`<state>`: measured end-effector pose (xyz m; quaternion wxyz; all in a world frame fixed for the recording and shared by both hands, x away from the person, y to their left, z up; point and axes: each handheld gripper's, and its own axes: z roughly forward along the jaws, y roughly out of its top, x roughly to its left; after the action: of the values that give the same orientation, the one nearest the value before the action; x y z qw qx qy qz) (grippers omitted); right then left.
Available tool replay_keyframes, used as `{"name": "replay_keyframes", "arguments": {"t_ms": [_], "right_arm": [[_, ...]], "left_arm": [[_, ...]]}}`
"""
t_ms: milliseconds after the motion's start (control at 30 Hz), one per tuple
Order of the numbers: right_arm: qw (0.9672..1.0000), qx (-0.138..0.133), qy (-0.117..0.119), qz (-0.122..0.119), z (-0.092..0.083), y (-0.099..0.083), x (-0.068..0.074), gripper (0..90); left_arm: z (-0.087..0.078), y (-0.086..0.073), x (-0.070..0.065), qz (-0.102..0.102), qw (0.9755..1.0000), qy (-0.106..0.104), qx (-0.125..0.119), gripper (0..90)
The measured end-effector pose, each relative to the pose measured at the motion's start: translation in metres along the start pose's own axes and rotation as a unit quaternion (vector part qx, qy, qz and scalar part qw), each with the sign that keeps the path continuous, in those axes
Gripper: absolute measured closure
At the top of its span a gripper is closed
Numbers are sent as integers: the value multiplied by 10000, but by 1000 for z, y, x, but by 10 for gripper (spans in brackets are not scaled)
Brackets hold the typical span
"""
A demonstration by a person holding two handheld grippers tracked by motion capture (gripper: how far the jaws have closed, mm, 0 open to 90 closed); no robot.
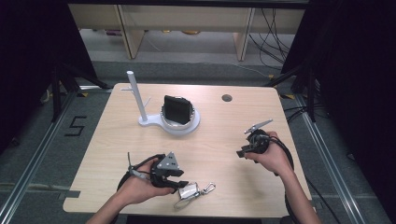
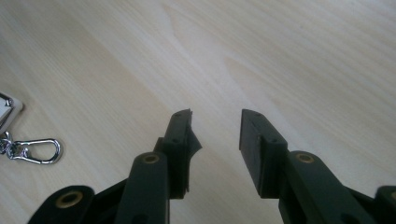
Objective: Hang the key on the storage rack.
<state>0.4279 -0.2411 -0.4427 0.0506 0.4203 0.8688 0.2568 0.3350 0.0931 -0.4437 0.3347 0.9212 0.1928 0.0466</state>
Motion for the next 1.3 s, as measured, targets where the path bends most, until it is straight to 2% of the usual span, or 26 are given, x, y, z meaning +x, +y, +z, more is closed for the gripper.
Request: {"name": "replay_keyframes", "arguments": {"t_ms": [67, 133, 167, 233, 300, 333, 367, 433, 467, 500, 533, 567, 600, 633, 667, 700, 733, 767, 800, 833, 867, 900, 967, 1067, 1100, 1300], "right_arm": [[10000, 89, 28, -3, 2, -1, 1, 646], [9999, 22, 78, -123, 3, -1, 1, 646], [9999, 111, 58, -14, 3, 0, 2, 644], [9999, 98, 14, 96, 5, 0, 4, 644], [9999, 134, 69, -62, 3, 1, 1, 643], [9998, 63, 105, -174, 3, 1, 1, 642], [9998, 119, 111, -80, 3, 1, 1, 642], [9999, 125, 48, -4, 1, 2, 3, 640], [9999, 123, 61, -5, 1, 2, 3, 637], [9999, 118, 61, -10, 1, 2, 3, 636], [9999, 128, 79, -19, 1, 2, 4, 636], [9999, 137, 77, -21, 1, 3, 4, 635], [9999, 137, 77, -21, 1, 3, 4, 635], [9998, 44, 118, -164, 2, 3, 3, 635], [9998, 76, 120, -109, 2, 3, 4, 634], [9999, 111, 116, -45, 2, 2, 5, 632], [9999, 111, 116, -45, 2, 2, 5, 632], [9998, 139, 155, -48, 3, 2, 4, 631], [9998, 144, 142, -40, 4, 2, 5, 631], [9998, 173, 86, 20, 6, 2, 5, 631], [9993, 239, 240, 126, 4, 2, 7, 631], [9997, 169, 156, -40, 5, 2, 5, 631], [9997, 163, 170, -41, 5, 2, 5, 631], [9997, 185, 130, -53, 6, 3, 4, 630], [9993, 72, 297, -220, 6, 2, 4, 630], [9996, 85, 222, -156, 6, 1, 5, 630]], "left_arm": [[5, 5, -4, 65, 9999, -31, 152, 588], [10, 7, -7, -51, 9999, -53, 99, 589], [14, 12, -8, 166, 9992, -86, 366, 589], [18, 13, -10, 157, 9990, -99, 410, 587], [29, 18, -17, 151, 9985, -183, 490, 579], [32, 19, -17, 271, 9976, -191, 601, 575], [34, 21, -16, 455, 9959, -226, 754, 570], [40, 22, -18, 542, 9955, -232, 746, 566], [42, 24, -16, 712, 9934, -243, 867, 566], [46, 24, -19, 573, 9952, -253, 748, 566], [46, 25, -16, 825, 9917, -265, 948, 566], [46, 25, -16, 825, 9917, -265, 948, 566], [50, 25, -19, 638, 9944, -285, 790, 566], [54, 27, -19, 673, 9940, -298, 811, 562], [54, 27, -19, 673, 9940, -298, 811, 561], [56, 29, -18, 942, 9902, -309, 986, 559], [56, 29, -18, 942, 9902, -309, 986, 554], [60, 31, -19, 1055, 9880, -346, 1073, 550], [62, 31, -20, 1035, 9886, -348, 1041, 548], [64, 32, -20, 1110, 9869, -357, 1115, 547], [66, 33, -21, 1141, 9862, -364, 1145, 546], [67, 34, -22, 1170, 9854, -369, 1184, 546], [70, 35, -23, 1230, 9841, -339, 1233, 547], [73, 35, -26, 1156, 9845, -353, 1268, 549], [74, 37, -26, 1306, 9805, -373, 1421, 549], [77, 40, -27, 1306, 9786, -441, 1527, 568]]}}
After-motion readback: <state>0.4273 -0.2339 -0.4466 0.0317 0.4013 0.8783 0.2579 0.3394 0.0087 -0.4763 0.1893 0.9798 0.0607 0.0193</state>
